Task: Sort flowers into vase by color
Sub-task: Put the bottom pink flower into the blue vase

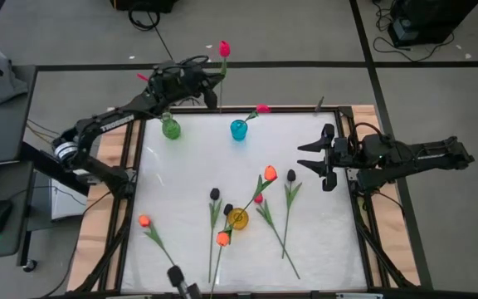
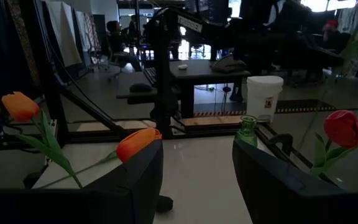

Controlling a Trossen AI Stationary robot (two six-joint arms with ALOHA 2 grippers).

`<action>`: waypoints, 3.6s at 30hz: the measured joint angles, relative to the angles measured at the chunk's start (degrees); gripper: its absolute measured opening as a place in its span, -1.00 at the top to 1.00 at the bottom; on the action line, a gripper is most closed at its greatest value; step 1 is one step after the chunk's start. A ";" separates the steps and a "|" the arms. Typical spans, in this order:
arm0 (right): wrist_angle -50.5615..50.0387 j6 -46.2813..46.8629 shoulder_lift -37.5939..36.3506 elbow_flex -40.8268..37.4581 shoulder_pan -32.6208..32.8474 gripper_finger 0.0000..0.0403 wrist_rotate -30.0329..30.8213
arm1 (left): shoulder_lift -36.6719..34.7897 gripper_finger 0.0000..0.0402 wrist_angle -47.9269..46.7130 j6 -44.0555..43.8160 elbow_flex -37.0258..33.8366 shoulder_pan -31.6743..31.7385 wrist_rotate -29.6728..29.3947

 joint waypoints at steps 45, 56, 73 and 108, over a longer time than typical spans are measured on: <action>0.04 0.00 -0.02 0.00 0.00 -0.01 0.00 | 10.28 0.97 11.36 -5.64 -0.02 -1.50 9.35; 0.04 0.02 -0.02 0.00 0.00 -0.01 0.00 | 10.25 0.97 8.85 -4.59 -0.02 -1.50 9.02; 0.02 -0.01 -0.02 0.00 0.00 -0.01 -0.02 | 11.94 0.95 5.76 -4.40 0.02 -1.94 8.30; 0.02 -0.01 0.00 0.00 0.00 -0.01 0.00 | 14.01 0.68 3.28 -7.83 0.02 -3.23 7.58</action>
